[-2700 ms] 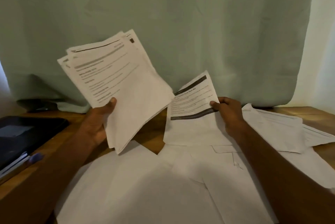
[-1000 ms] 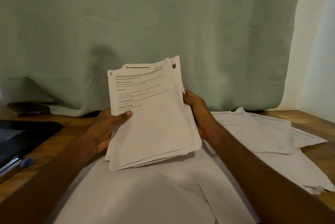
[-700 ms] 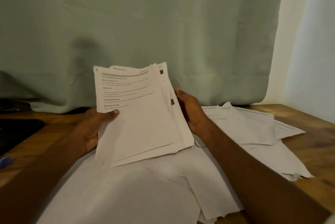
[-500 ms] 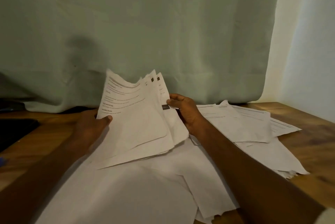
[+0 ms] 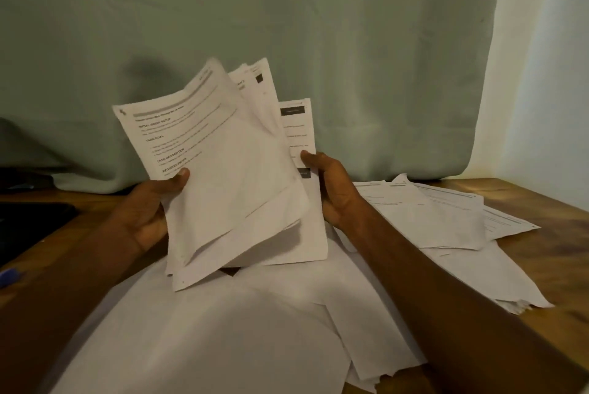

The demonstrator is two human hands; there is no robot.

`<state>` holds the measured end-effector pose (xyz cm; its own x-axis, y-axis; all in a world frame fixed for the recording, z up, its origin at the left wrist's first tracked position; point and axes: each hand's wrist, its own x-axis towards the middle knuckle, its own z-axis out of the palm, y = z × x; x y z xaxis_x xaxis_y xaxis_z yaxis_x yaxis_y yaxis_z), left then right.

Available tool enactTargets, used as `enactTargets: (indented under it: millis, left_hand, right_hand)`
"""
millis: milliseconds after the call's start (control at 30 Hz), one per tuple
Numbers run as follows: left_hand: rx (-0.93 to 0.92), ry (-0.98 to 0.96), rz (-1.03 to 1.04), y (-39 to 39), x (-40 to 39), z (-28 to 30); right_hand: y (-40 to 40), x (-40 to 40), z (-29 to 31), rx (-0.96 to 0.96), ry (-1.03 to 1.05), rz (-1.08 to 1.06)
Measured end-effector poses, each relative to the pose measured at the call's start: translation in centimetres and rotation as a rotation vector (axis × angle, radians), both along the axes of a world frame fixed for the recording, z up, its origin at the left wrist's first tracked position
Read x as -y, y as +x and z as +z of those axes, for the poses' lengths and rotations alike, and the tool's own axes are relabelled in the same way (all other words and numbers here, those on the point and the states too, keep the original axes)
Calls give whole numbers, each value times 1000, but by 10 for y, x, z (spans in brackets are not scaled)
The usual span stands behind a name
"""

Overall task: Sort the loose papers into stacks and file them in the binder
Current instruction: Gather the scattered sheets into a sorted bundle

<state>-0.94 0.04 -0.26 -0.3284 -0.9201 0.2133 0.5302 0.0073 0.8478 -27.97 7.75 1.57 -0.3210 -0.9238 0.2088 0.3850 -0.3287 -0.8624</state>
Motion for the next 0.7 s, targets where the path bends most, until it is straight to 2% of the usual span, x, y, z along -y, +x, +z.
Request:
enactTargets:
  millis: [67,167,333,367,433,467,500,533,567,600,633,700]
  left_hand:
    - [5,-4,2,-4,-3,2]
    - [48,-38,31,-3,-1,3]
    - [119,-89,64,-3,-3,0]
    - [125,-92,79,-3,-3,-1]
    - [148,-116,112,-4,-3,-5]
    - [170,-147,132,-4,-2,-7]
    - [192,-162,153,-5,-2,-9]
    - [204,-162,172,-6,-2,-9]
    - [213,-164,188,-8,-2,-10]
    - [225,-165,193,-10,-1,-12]
    - [246,-168,186,-12,1,-14]
    - [310,-162,172,-12,4,-20]
  right_hand:
    - [10,-3,5,-34,-36,98]
    - [22,-5,9,-92,-68,128]
    - [23,-9,14,-1,-70,200]
    - [16,-10,16,-33,-43,145]
    - [-4,-11,16,-318,72,-209]
    - [-20,-11,11,-584,195,-473]
    - [-39,-11,2,-888,404,-703]
    - [-57,-16,-8,-1139,656,-806]
    - [-73,-20,-19,-1279,888,-793]
    - [-84,-24,-27,-1332,1062,-735]
    - [-92,-27,-32,-1350,1151,-682]
    - [-93,-29,-32,-1389,1136,-663]
